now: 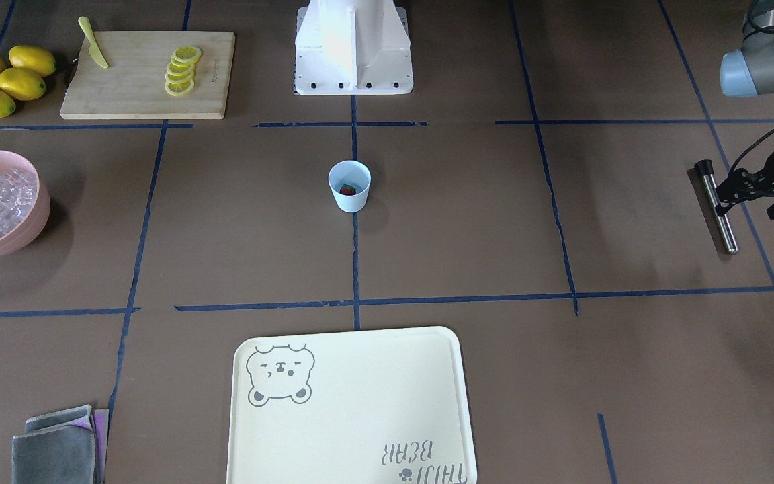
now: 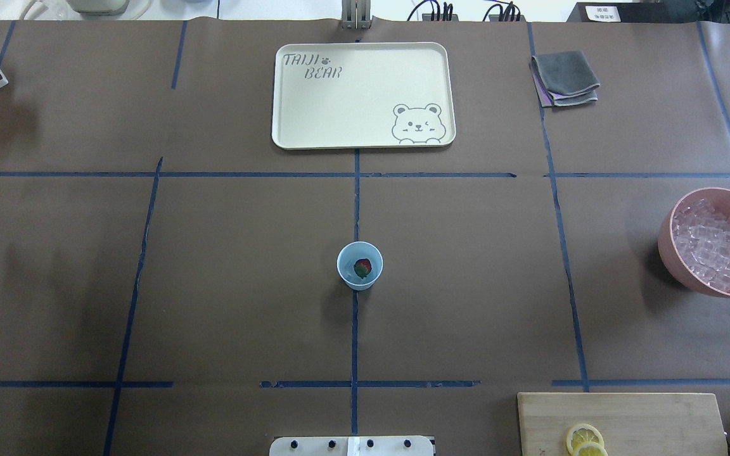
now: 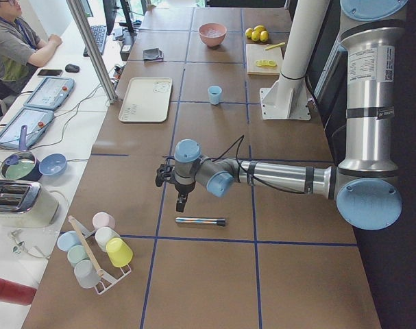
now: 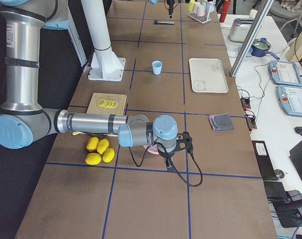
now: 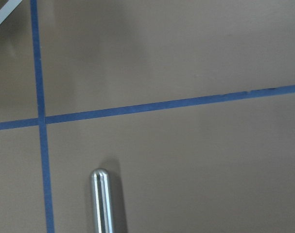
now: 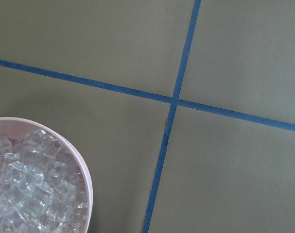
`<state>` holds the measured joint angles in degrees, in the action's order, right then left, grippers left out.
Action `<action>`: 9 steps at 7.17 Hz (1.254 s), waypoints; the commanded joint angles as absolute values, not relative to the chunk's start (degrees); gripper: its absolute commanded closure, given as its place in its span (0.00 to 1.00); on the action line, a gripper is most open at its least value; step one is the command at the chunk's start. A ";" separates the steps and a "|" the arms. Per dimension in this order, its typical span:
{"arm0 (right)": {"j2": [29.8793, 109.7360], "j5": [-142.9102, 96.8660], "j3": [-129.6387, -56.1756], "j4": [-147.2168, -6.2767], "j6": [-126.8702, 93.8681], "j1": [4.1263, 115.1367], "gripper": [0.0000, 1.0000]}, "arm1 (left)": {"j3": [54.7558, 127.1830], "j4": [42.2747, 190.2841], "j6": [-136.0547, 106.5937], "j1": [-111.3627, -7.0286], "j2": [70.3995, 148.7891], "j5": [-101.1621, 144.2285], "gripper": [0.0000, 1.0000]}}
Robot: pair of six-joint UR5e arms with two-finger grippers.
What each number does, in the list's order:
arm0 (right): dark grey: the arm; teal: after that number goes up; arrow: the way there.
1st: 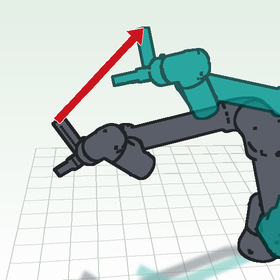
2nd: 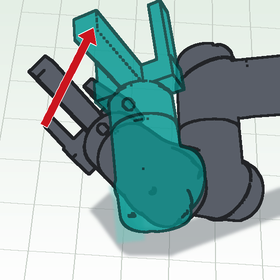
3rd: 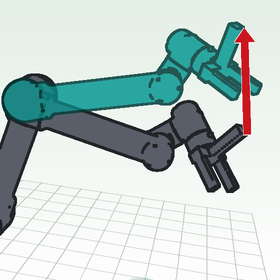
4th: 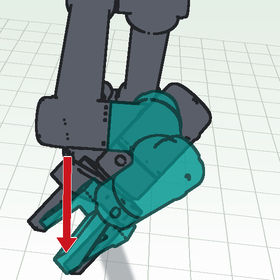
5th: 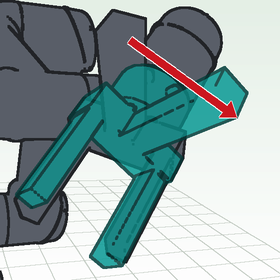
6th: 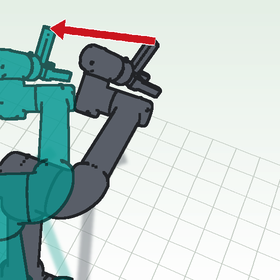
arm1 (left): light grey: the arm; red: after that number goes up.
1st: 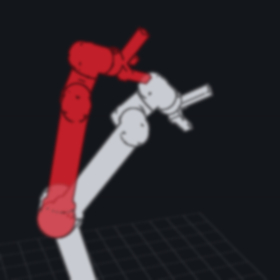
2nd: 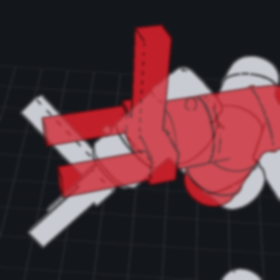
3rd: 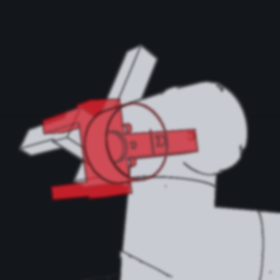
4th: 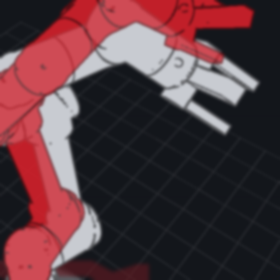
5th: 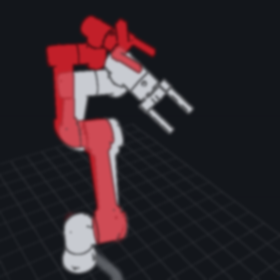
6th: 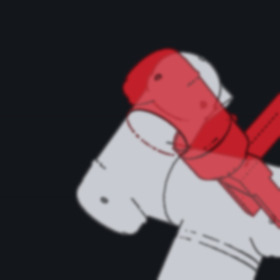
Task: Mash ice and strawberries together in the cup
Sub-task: 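Grasp the metal pestle upright with the left gripper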
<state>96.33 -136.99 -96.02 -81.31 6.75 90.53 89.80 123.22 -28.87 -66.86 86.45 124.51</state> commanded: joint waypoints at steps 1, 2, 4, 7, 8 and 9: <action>96.24 -137.02 -96.24 -81.30 6.16 90.53 0.01 | 82.29 129.19 -29.18 -66.80 87.53 124.19 0.00; 96.07 -137.02 -96.24 -81.30 5.80 90.53 0.01 | 80.35 130.94 -31.70 -66.54 87.71 124.19 0.00; 96.06 -137.02 -96.24 -81.30 5.80 90.53 0.01 | 78.75 134.38 -36.72 -66.53 87.80 124.19 0.00; 95.98 -137.02 -96.15 -81.30 5.89 90.53 0.01 | 78.84 134.91 -39.29 -65.40 87.80 124.10 0.00; 95.98 -137.02 -96.15 -81.30 5.89 90.53 0.01 | 78.84 135.00 -38.94 -64.43 87.80 124.10 0.00; 95.98 -137.02 -96.15 -81.30 5.89 90.53 0.01 | 78.66 134.91 -38.94 -63.29 87.72 124.10 0.00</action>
<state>95.98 -137.02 -96.17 -81.30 5.89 90.53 78.78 134.93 -38.97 -64.54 87.79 124.10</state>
